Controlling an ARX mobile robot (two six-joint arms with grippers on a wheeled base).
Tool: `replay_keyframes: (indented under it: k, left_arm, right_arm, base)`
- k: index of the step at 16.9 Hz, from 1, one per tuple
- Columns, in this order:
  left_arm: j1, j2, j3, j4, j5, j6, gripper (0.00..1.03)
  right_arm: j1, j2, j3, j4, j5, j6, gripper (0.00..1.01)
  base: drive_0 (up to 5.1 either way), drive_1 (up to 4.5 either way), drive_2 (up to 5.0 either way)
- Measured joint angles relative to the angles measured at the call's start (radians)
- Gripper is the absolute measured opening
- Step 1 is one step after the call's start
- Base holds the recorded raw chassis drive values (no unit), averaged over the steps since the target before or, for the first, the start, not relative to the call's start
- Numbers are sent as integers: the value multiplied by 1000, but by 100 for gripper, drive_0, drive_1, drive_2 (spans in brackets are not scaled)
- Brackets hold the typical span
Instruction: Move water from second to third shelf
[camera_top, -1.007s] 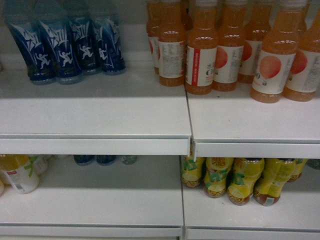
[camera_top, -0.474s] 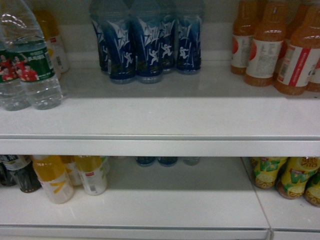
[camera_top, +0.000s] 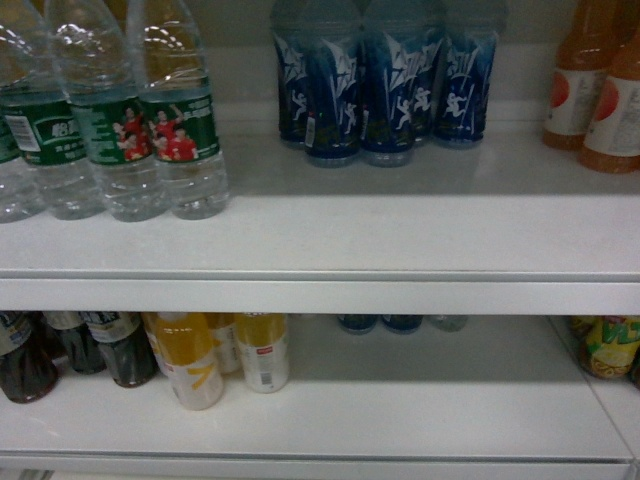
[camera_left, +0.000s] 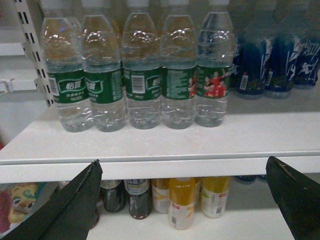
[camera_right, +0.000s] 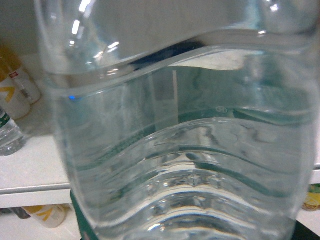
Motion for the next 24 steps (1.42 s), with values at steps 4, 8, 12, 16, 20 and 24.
replay_keyframes:
  k: [4, 8, 12, 16, 20, 24]
  left_arm:
    - [0, 0, 0, -1, 0, 0, 98]
    - [0, 0, 0, -2, -1, 0, 98]
    - [0, 0, 0, -3, 0, 0, 98]
    - [0, 0, 0, 1, -1, 0, 98]
    - [0, 0, 0, -2, 0, 0, 98]
    - [0, 0, 0, -1, 0, 0, 98]
  right_arm:
    - [0, 1, 0, -4, -3, 0, 40]
    - [0, 1, 0, -4, -1, 0, 40]
    - [0, 1, 0, 2, -3, 0, 40]
    - [0, 1, 0, -4, -3, 0, 40]
    - [0, 1, 0, -3, -3, 0, 40]
    - [0, 1, 0, -5, -3, 0, 40]
  base:
    - [-502, 243, 243]
    - [-494, 251, 251]
    - [-498, 248, 248]
    - [-495, 251, 251]
    - [-504, 241, 241]
    - [-497, 248, 248]
